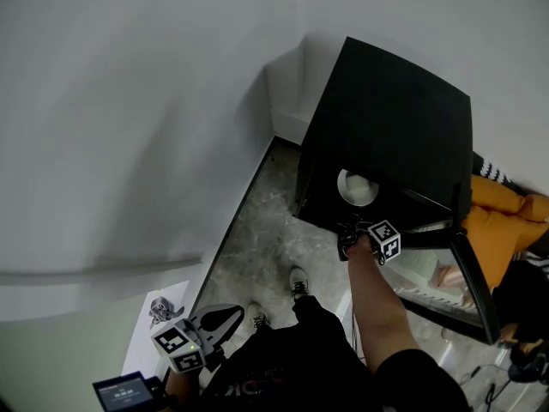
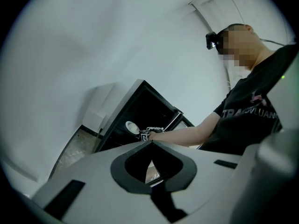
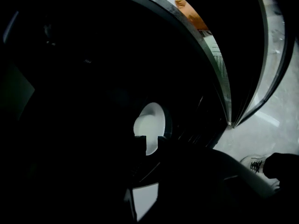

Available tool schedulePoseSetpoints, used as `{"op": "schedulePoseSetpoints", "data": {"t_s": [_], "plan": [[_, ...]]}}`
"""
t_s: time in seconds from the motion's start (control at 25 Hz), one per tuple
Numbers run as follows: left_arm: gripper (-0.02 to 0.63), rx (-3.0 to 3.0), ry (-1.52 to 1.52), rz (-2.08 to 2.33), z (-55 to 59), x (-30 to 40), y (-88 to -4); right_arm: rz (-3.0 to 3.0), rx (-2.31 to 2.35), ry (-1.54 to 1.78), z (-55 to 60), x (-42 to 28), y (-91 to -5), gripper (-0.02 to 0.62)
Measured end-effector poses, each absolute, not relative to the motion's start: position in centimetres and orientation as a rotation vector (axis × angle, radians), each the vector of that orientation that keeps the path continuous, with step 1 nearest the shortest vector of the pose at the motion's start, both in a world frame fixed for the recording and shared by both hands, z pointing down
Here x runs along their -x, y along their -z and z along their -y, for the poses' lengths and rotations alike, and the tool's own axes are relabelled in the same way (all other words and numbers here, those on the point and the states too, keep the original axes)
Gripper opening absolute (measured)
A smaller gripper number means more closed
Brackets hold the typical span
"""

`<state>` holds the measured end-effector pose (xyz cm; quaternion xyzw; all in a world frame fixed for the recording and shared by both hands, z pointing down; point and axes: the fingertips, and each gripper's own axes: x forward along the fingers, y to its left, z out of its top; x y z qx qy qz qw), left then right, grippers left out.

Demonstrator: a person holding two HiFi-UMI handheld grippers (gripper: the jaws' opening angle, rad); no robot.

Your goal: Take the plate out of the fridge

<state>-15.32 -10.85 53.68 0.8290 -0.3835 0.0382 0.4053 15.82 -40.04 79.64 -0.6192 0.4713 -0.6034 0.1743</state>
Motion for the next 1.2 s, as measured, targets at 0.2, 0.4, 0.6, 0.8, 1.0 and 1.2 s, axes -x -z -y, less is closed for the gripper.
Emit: {"op": "schedulePoseSetpoints", "data": {"t_s": [0.2,0.4,0.6,0.8,1.0,1.2], "plan": [[0.005,-2.061,-0.068,1.006,10.3,14.5,-53.9,-1.178,1.751,1.782,40.0,-15.4,-79.0,0.058],[0.005,-2.021,-0.076,1.028,10.4,15.5,-54.3,-1.048,1.800,1.797,40.3,-13.9,-77.3,0.058],[0.005,-2.002,-0.054,1.042,10.9,16.1,-54.3,-1.007,1.831,1.763,41.5,-14.2,-79.1,0.058],[0.005,-1.991,-0.065,1.045,10.5,16.5,-54.7,-0.977,1.840,1.747,41.1,-14.7,-80.0,0.058],[0.005,-1.985,-0.063,1.040,10.5,16.8,-54.9,-0.912,1.869,1.721,40.5,-15.4,-80.0,0.058],[0.005,-1.970,-0.060,1.049,10.5,17.3,-55.2,-0.926,1.849,1.730,40.6,-15.1,-80.0,0.058]]}}
